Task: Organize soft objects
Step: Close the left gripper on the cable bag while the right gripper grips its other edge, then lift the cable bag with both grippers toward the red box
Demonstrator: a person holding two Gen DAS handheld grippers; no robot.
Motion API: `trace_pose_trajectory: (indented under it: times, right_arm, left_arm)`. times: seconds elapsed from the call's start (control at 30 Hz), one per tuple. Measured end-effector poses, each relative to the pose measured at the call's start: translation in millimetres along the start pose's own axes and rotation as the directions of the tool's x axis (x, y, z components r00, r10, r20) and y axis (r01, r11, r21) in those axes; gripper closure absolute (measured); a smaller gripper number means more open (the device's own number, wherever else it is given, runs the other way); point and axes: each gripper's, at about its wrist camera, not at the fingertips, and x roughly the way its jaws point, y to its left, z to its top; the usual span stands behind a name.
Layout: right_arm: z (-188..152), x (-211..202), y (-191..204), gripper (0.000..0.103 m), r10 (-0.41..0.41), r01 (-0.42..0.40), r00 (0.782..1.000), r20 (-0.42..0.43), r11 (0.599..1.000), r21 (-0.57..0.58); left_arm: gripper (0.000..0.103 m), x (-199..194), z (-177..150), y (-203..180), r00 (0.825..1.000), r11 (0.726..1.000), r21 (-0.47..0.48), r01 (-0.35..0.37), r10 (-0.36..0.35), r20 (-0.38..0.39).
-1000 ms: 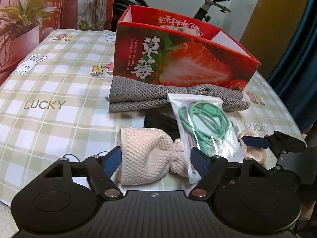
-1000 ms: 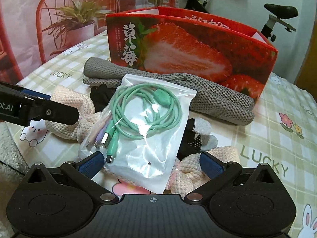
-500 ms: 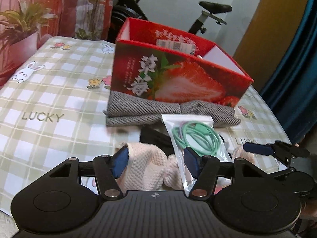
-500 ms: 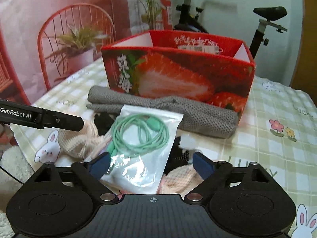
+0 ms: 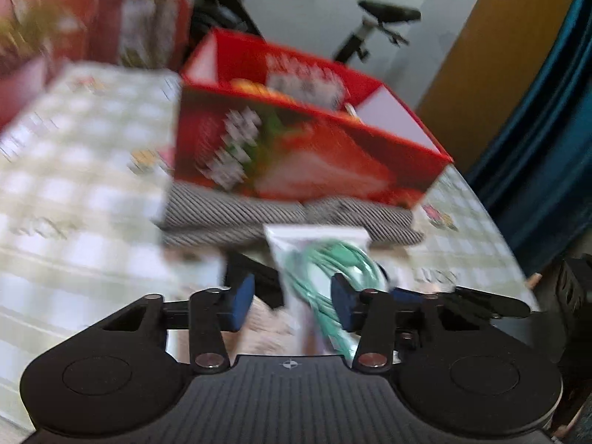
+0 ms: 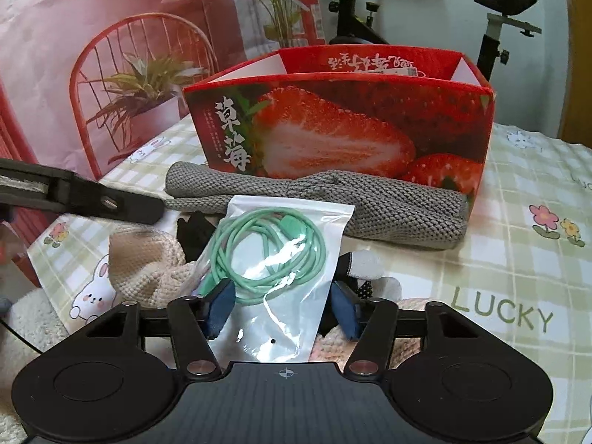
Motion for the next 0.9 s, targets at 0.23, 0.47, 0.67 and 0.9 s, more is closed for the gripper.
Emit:
trace_pose_trajectory:
  times: [0.23, 0.47, 0.67, 0.9]
  right_arm:
    - [-4.4, -2.0, 2.6, 0.052, 0.001, -0.001, 1.0, 0.005, 1.0, -0.008]
    - [-6.6, 1.5, 1.4, 0.053, 0.009, -0.009, 1.0, 0.003, 1.0, -0.011]
    - [-6.0, 4.0, 1.5, 0.053, 0.017, -0.017, 1.0, 0.002, 1.0, -0.008]
    - [-3.1, 3.4, 1.6, 0.055, 0.037, -0.037, 0.999, 0.007, 0.999, -0.003]
  left_arm:
    - [0.064, 33.4, -9.0, -6.6, 0.998, 1.0, 0.019, 0.022, -0.021, -0.064]
    - [0.063, 38.8, -10.3, 3.0, 0.999, 1.0, 0.02, 0.016, -0.016, -0.033]
    - [0.058, 50.0, -7.3, 4.1, 0.997, 0.998, -0.019, 0.064, -0.065, -0.04]
    - [0.067, 42.9, -7.8, 4.1, 0.994, 0.995, -0.003, 0.104, -0.104, -0.032]
